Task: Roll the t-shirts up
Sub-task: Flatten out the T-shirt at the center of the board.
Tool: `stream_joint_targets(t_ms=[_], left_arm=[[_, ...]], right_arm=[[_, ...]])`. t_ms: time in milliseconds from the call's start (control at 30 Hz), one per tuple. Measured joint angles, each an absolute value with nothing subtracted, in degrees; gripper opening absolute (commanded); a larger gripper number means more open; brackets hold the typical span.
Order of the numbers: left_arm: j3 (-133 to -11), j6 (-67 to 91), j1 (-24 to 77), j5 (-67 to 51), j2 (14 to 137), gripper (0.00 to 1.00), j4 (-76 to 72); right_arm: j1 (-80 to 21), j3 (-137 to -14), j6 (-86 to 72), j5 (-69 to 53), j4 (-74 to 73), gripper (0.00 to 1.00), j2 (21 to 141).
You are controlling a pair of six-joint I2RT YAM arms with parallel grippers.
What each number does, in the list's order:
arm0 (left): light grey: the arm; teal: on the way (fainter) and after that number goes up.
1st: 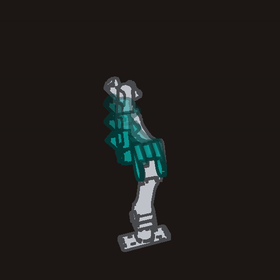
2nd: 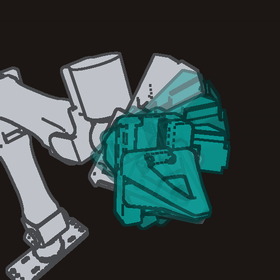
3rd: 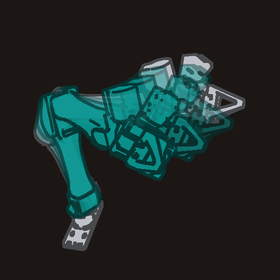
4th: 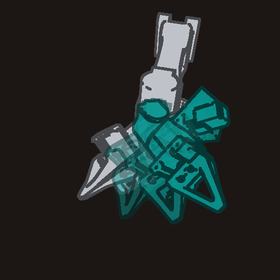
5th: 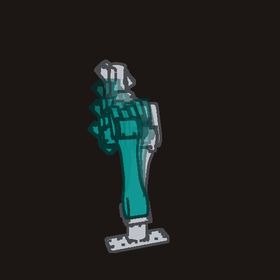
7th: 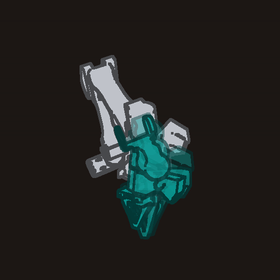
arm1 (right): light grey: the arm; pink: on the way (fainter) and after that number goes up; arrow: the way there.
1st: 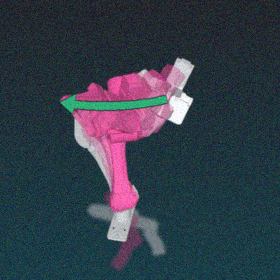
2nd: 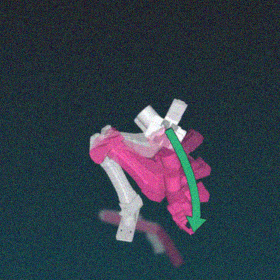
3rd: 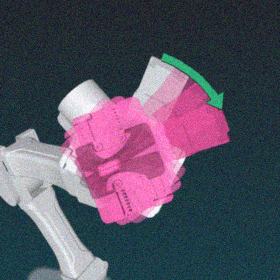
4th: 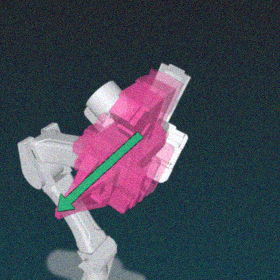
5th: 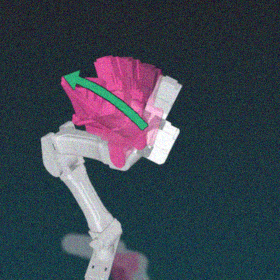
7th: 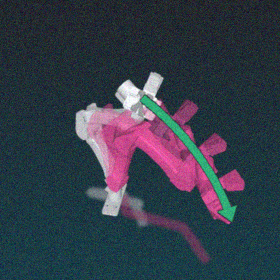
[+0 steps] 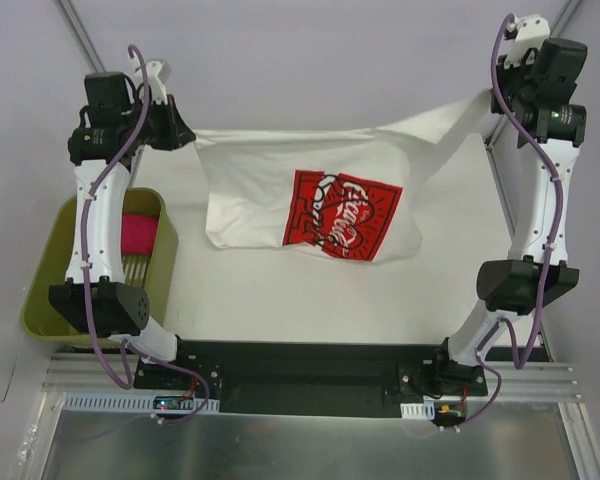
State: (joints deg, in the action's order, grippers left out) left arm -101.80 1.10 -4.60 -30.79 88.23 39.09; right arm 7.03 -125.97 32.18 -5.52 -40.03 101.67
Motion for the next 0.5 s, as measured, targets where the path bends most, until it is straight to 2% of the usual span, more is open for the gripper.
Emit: stream_joint_targets(t_ms=[67, 167, 367, 500], left_arm=[[-110.5, -1.2, -4.5, -30.4, 90.0, 0.0, 41.1], [-116.8, -3.8, -4.5, -29.8, 90.3, 0.0, 42.0], [-118.6, -5.3, -4.6, -29.8, 87.5, 0.0, 44.7], [-118.5, -4.2, -4.9, -30.7, 83.9, 0.0, 45.8]], right_arm=[[7.2, -130.5, 32.6, -7.4, -38.9, 0.01, 102.4], [7.0, -131.0, 32.5, -8.7, -38.3, 0.01, 100.6], [6.7, -128.1, 32.0, -9.2, -38.4, 0.01, 94.2], [6.7, -126.7, 32.9, -7.5, -39.3, 0.01, 86.0]])
